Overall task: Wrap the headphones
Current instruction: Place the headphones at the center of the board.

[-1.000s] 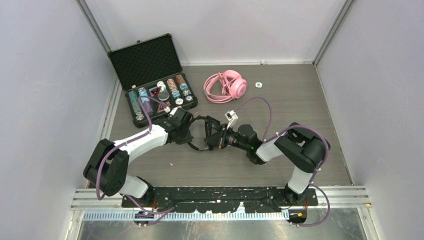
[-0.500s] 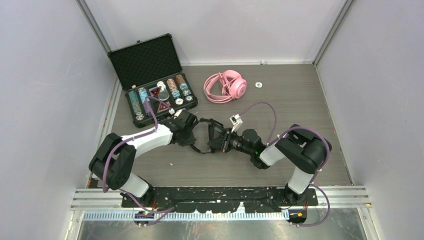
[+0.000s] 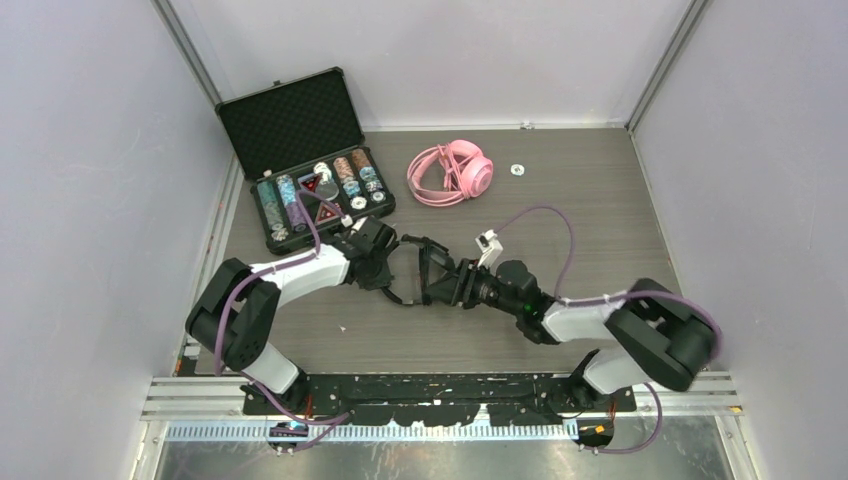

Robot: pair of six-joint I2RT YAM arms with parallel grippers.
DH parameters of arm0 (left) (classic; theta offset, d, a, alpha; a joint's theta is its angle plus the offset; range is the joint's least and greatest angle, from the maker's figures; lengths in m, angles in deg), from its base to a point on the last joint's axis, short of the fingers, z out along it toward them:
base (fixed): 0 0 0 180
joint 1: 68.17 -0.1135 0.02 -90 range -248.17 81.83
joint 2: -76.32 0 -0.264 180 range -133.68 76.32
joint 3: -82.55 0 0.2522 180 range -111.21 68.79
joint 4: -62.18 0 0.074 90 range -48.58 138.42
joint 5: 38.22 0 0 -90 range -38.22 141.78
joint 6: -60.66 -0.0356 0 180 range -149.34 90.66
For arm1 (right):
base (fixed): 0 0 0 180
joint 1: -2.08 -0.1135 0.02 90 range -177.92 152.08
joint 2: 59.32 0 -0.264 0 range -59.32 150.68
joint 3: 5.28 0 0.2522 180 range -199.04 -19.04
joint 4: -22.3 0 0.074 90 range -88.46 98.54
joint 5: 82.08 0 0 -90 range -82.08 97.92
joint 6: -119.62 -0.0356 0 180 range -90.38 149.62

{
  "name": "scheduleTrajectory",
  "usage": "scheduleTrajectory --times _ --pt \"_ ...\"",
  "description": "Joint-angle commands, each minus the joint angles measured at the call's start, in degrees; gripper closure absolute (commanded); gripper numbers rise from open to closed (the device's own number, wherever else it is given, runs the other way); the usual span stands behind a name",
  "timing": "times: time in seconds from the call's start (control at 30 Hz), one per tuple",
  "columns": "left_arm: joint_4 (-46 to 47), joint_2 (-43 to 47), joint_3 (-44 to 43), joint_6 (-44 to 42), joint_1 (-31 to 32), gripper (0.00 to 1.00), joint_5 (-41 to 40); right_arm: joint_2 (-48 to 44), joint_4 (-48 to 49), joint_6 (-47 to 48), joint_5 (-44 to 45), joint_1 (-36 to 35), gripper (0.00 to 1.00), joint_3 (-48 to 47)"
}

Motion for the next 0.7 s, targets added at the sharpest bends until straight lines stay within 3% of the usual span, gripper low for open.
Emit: scheduleTrajectory --times 0.0,0.17,0.33,0.43,0.67 --pt "-1.12 0.49 -2.64 -1.88 -0.13 0.89 1.52 -12.07 -14.71 0.58 5.87 0.60 0.45 0.13" --pt "-2.51 2.10 -3.31 -2.25 -0.02 0.72 2.13 -28.31 -36.35 3.53 10.49 0.60 0.36 -5.82" --pt "-4.96 2.62 -5.30 -2.99 0.04 0.58 3.35 -37.45 -52.80 7.41 16.18 0.58 0.30 -14.92" --pt "-7.73 3.70 -6.84 -3.54 0.03 0.44 3.71 -38.14 -60.12 9.04 17.09 0.60 0.25 -20.31" --pt "-19.84 11.01 -16.69 -9.08 0.03 0.29 1.85 -34.49 -79.98 9.42 20.37 0.59 0.19 -33.74"
